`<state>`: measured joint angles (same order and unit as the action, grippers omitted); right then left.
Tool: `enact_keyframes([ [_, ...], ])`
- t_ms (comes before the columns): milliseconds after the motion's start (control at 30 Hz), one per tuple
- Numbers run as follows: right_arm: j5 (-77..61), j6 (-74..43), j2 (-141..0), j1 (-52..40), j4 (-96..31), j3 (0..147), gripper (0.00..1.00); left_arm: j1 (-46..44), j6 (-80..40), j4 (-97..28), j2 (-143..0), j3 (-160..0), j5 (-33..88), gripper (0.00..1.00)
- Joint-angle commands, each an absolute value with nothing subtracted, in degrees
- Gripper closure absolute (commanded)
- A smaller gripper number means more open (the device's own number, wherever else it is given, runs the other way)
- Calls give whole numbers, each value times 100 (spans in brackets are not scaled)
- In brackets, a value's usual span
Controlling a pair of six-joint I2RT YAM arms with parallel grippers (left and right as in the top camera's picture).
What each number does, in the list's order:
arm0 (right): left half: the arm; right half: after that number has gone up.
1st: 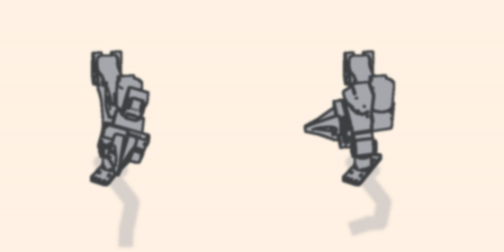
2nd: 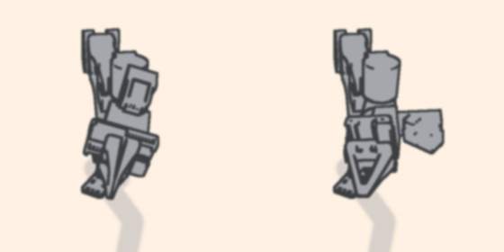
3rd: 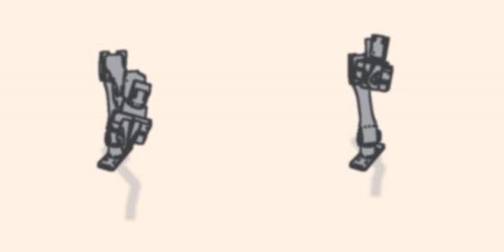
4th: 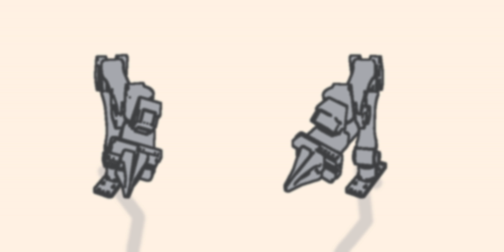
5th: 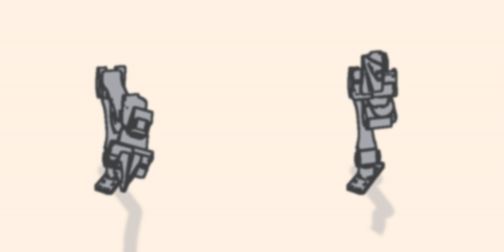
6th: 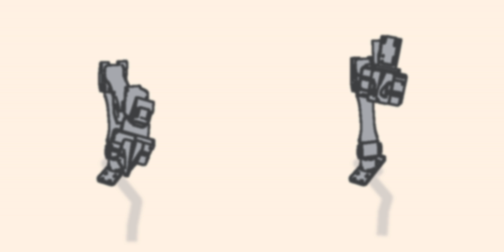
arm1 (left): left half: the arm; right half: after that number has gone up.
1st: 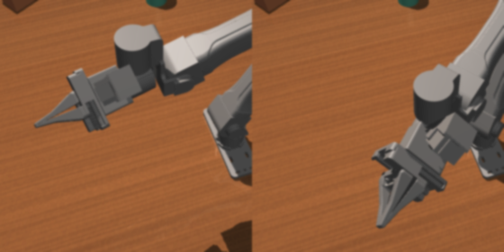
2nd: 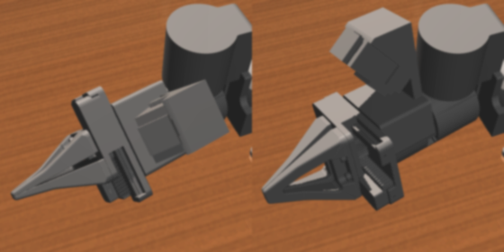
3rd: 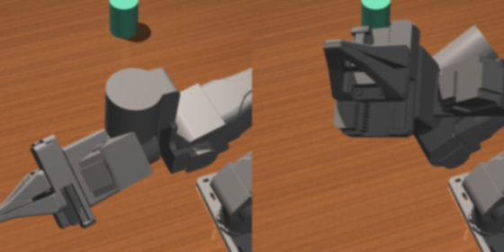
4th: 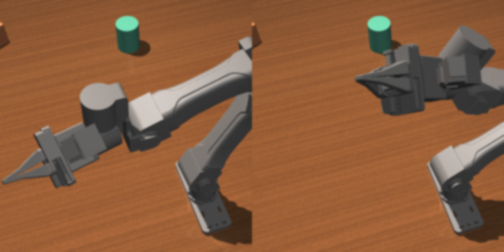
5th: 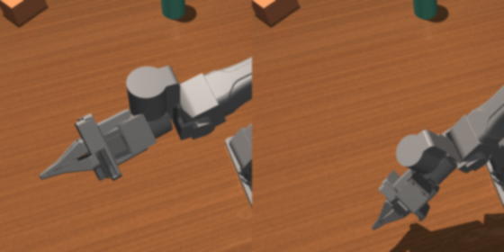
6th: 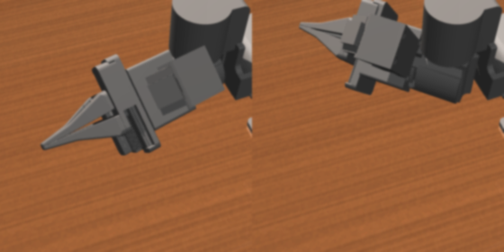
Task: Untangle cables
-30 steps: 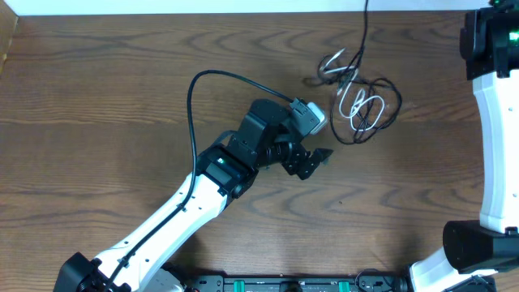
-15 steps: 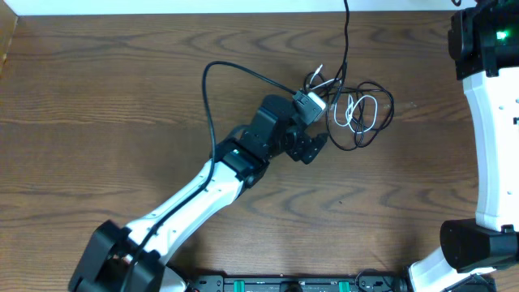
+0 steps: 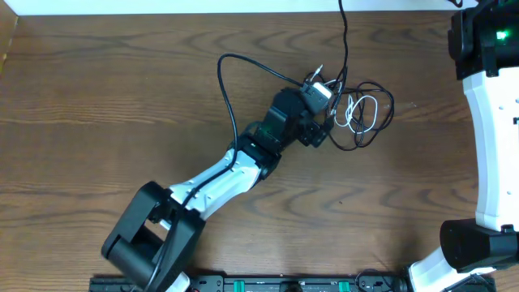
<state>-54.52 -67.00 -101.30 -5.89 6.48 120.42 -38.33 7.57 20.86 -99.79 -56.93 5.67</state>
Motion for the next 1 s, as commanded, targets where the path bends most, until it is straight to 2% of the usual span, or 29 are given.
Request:
enact_keyframes([
  [0,-5752,-6772,-10086,-600,685,12138,99,-3817,919,2445,-10287,-5808,82,4],
  [133,-5819,-6818,-10086,-600,690,12138,99,-3817,932,2814,-10477,-5808,84,0],
  [267,-5913,-6862,-10086,-600,781,12138,99,-3811,1046,3122,-10707,-5808,104,2],
  [600,-6132,-6987,-10084,-600,982,12138,99,-3811,1046,4143,-11375,-5811,104,0],
  [633,-6154,-6987,-10084,-600,982,12138,99,-3811,1046,4191,-11419,-5811,102,3],
  [667,-6169,-6987,-10084,-600,982,12138,99,-3811,1048,4215,-11461,-5811,99,9],
  [733,-6193,-6984,-10084,-598,982,12138,99,-3806,1048,4213,-11478,-5808,99,32],
  [800,-6211,-6982,-10084,-591,982,12138,99,-3806,1048,4222,-11465,-5808,99,50],
  [867,-6219,-6982,-10084,-565,980,12138,99,-3804,1055,4239,-11443,-5808,67,75],
  [900,-6230,-6980,-10084,-552,980,12138,99,-3802,1074,4244,-11437,-5811,56,91],
  [967,-6263,-6971,-10084,-517,947,12138,99,-3793,1087,4239,-11410,-5808,56,92],
])
